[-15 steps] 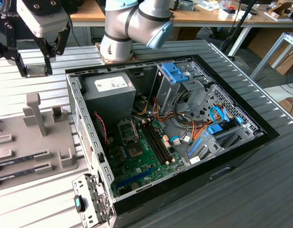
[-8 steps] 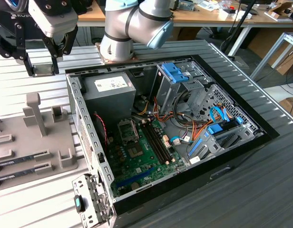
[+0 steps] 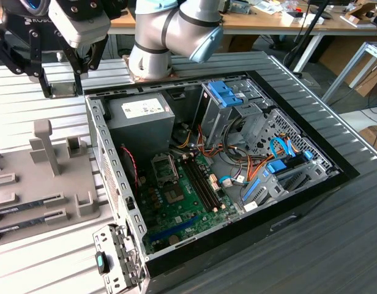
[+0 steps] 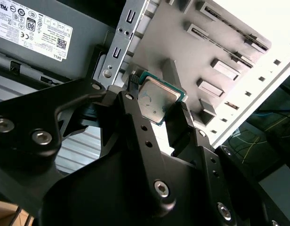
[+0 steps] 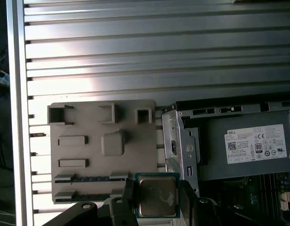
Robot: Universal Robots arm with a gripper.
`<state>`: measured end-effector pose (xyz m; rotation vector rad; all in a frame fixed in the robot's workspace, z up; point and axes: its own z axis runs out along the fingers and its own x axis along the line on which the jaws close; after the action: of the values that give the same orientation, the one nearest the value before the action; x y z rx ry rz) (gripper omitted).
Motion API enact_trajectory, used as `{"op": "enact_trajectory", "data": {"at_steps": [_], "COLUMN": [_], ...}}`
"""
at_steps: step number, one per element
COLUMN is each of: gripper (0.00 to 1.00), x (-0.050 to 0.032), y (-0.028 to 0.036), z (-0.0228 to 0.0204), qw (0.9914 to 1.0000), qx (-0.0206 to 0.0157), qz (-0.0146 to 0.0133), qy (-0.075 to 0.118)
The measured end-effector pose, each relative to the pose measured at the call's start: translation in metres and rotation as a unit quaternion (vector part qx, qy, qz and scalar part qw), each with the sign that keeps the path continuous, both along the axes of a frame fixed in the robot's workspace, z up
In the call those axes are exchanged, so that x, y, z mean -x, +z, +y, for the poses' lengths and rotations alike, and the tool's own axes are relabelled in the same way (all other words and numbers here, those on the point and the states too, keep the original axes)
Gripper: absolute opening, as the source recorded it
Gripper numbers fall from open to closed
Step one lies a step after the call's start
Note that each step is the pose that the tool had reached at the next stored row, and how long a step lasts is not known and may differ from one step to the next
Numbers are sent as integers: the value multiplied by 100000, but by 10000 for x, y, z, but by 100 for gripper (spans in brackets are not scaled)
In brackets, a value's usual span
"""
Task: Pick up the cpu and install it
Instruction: 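Pick up the cpu and move it towards the insertion slot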
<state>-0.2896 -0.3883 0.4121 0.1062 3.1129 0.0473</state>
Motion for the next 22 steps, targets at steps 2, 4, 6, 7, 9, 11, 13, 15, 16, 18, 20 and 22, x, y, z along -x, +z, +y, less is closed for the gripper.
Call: {"op": "enact_trajectory", "data": {"at_steps": [2,4,6,7,9,11,13,15,16,18,20,22], "gripper": [47,47,47,47,47,47,47,47,47,47,47,47], "x": [-40,-62,-86,-103,-136,-183,-204,-241,-253,-284,-312,-346], "y": [-1,-2,-2,-3,-4,-5,-6,-7,-7,-8,-10,-11], "z": [0,0,0,0,0,0,0,0,0,0,0,0], "qw": [100000,100000,100000,100000,100000,100000,100000,100000,100000,100000,100000,100000], "qx": [4,7,9,11,14,16,19,25,27,33,36,42], "qz": [1,0,0,-1,3,-3,-2,2,-2,0,-2,-1], "qy": [0,-2,-1,1,0,1,-2,-1,-4,-1,-2,-3]}}
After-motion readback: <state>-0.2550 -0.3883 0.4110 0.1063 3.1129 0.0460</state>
